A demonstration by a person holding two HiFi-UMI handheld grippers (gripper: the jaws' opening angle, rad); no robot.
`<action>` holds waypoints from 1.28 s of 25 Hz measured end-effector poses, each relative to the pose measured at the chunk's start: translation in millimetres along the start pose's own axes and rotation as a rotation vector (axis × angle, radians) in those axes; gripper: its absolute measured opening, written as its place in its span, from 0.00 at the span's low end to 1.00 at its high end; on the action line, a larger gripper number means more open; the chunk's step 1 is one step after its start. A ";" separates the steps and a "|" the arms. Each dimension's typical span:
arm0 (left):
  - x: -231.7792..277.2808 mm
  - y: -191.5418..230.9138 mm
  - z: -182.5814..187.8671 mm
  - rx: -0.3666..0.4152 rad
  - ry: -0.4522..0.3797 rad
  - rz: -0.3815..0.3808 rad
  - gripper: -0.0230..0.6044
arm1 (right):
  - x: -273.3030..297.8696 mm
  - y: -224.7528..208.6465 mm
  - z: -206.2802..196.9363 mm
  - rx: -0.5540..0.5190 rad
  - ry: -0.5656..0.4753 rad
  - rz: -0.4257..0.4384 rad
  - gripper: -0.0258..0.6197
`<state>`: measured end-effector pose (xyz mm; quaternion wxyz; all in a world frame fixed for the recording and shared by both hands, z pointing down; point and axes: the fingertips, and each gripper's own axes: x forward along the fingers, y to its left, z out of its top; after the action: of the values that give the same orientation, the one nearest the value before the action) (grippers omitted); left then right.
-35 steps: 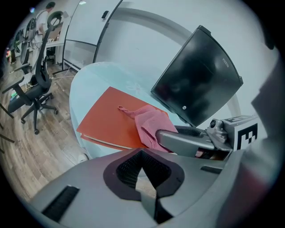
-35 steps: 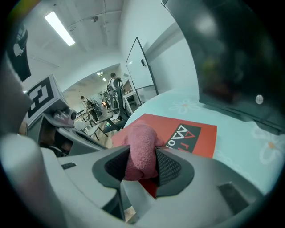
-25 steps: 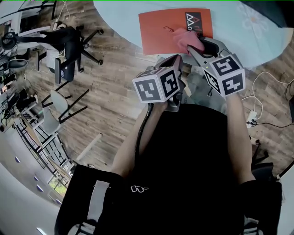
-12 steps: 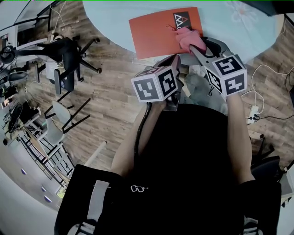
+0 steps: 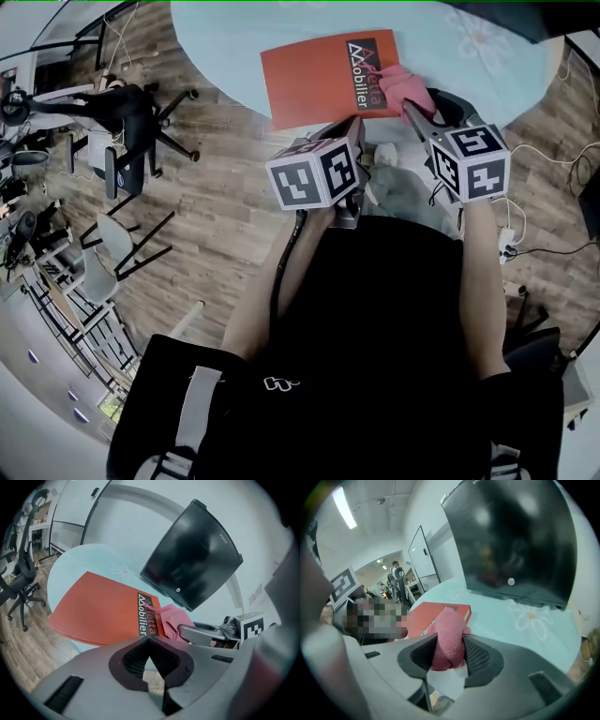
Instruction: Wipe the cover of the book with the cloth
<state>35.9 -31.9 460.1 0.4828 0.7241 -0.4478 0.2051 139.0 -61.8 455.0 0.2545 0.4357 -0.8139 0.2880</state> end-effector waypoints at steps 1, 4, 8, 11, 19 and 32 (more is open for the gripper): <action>-0.5 -1.3 3.3 0.008 -0.012 0.004 0.05 | -3.8 -3.8 7.0 0.005 -0.030 -0.008 0.29; -6.2 -4.9 17.6 0.067 -0.064 0.025 0.05 | -15.7 -3.9 33.4 0.021 -0.144 0.003 0.29; -19.3 -12.6 50.6 0.138 -0.173 0.047 0.05 | -24.5 10.7 70.4 -0.003 -0.274 0.066 0.29; -29.7 -22.2 77.1 0.196 -0.260 0.060 0.05 | -29.5 16.8 89.5 -0.047 -0.330 0.088 0.29; -63.5 -36.8 142.2 0.260 -0.457 0.058 0.05 | -36.3 38.2 147.2 -0.200 -0.424 0.113 0.29; -123.0 -99.1 221.5 0.379 -0.714 -0.007 0.05 | -81.6 34.2 227.7 -0.350 -0.569 -0.030 0.29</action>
<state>26.5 -158.9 219.7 0.1556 0.8276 -0.5390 0.0182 112.7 -157.6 231.8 0.0924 0.4603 -0.8829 0.0066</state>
